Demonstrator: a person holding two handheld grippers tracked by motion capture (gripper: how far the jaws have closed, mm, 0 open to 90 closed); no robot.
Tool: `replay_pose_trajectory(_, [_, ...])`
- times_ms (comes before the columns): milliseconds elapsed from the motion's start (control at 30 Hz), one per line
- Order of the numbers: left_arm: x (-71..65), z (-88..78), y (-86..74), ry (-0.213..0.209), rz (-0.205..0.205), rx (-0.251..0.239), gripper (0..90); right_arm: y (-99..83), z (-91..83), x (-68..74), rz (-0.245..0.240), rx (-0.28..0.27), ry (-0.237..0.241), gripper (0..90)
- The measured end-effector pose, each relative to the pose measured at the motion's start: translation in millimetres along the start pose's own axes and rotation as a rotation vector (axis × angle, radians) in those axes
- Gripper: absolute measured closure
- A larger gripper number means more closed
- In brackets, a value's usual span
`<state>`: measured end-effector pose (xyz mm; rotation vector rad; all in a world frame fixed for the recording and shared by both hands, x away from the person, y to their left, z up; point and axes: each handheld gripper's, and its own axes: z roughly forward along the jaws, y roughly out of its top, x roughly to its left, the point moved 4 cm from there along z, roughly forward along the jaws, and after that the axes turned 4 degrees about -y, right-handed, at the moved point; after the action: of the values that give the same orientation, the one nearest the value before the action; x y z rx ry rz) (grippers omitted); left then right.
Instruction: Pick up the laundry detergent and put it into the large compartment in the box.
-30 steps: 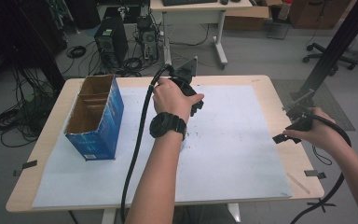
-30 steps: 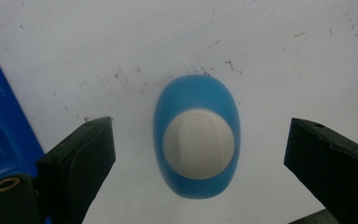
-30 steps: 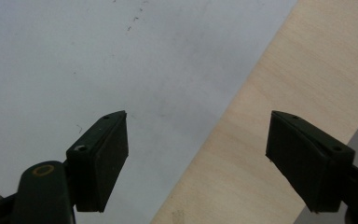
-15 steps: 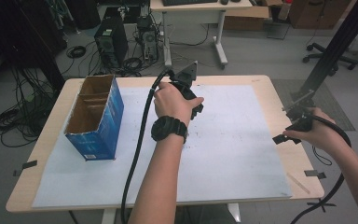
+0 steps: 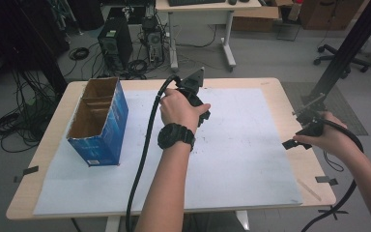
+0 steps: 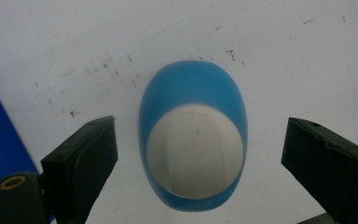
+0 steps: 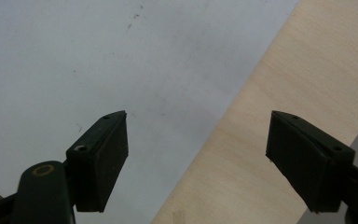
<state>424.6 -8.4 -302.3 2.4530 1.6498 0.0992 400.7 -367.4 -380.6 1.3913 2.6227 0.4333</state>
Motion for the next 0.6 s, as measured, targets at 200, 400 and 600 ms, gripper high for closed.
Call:
replay_pose_trajectory(200, [0.2, 5.0, -0.8, -0.001, -0.012, 0.000, 10.7, -1.2, 1.2, 0.0, 0.000, 0.002, 0.001, 21.0])
replay_pose_trajectory(400, [-0.7, 9.5, -0.6, 0.001, -0.017, 0.004, 10.7, -1.7, 1.8, 0.5, -0.003, 0.002, 0.003, 21.0])
replay_pose_trajectory(600, [-0.6, 14.7, -0.9, 0.006, -0.024, 0.013, 10.8, -3.5, 3.1, 0.1, -0.002, 0.004, 0.006, 20.9])
